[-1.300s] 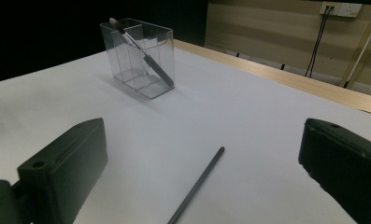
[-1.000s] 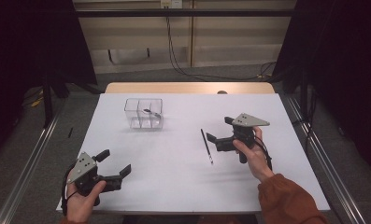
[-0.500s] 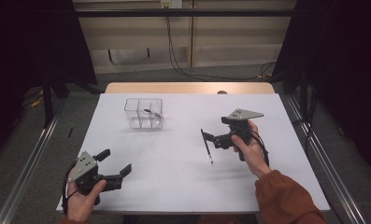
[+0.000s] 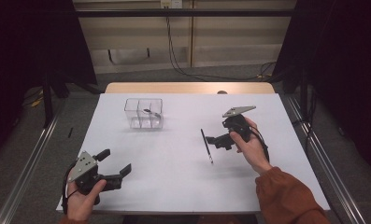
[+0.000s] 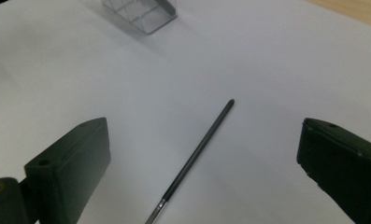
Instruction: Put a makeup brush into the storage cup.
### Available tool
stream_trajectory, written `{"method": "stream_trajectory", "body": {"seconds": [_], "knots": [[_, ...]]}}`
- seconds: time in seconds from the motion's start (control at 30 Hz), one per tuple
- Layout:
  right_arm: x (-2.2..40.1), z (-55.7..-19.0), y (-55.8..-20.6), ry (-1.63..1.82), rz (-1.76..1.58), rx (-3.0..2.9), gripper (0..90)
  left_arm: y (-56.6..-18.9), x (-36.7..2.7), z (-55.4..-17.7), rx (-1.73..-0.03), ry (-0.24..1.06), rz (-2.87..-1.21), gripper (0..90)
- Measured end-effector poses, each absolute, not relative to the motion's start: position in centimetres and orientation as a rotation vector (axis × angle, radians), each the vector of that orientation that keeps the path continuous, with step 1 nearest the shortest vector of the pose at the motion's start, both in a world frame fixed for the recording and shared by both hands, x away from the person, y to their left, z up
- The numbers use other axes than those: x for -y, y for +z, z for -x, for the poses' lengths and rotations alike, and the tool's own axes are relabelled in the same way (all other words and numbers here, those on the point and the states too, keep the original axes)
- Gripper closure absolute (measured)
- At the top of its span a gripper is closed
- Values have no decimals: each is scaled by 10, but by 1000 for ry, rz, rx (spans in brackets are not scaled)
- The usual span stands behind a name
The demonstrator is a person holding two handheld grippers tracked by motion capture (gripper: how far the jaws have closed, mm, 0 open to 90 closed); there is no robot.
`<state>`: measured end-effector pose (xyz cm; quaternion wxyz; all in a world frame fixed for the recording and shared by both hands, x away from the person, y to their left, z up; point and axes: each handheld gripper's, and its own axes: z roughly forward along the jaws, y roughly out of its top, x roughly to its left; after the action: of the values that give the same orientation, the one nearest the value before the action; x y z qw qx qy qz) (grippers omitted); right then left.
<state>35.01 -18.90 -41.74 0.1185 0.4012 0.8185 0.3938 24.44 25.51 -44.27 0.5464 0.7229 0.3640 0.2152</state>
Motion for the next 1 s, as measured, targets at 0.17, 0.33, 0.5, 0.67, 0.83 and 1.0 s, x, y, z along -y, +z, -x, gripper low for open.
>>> {"method": "stream_trajectory", "body": {"seconds": [0.17,0.33,0.5,0.67,0.83,1.0], "knots": [[183,-356,-418,1089,-1183,-2499,29,-442,-255,-245,-857,519,-1722,37],[172,-363,-418,974,-1187,-2619,31,-443,-256,-246,-857,515,-1717,36],[163,-367,-422,848,-1187,-2712,41,-443,-257,-245,-866,512,-1705,37],[158,-370,-424,777,-1172,-2770,40,-443,-256,-245,-856,510,-1717,37],[155,-372,-425,702,-1160,-2824,39,-442,-255,-245,-849,510,-1723,36],[152,-373,-424,617,-1169,-2881,41,-442,-255,-244,-849,511,-1726,36]]}}
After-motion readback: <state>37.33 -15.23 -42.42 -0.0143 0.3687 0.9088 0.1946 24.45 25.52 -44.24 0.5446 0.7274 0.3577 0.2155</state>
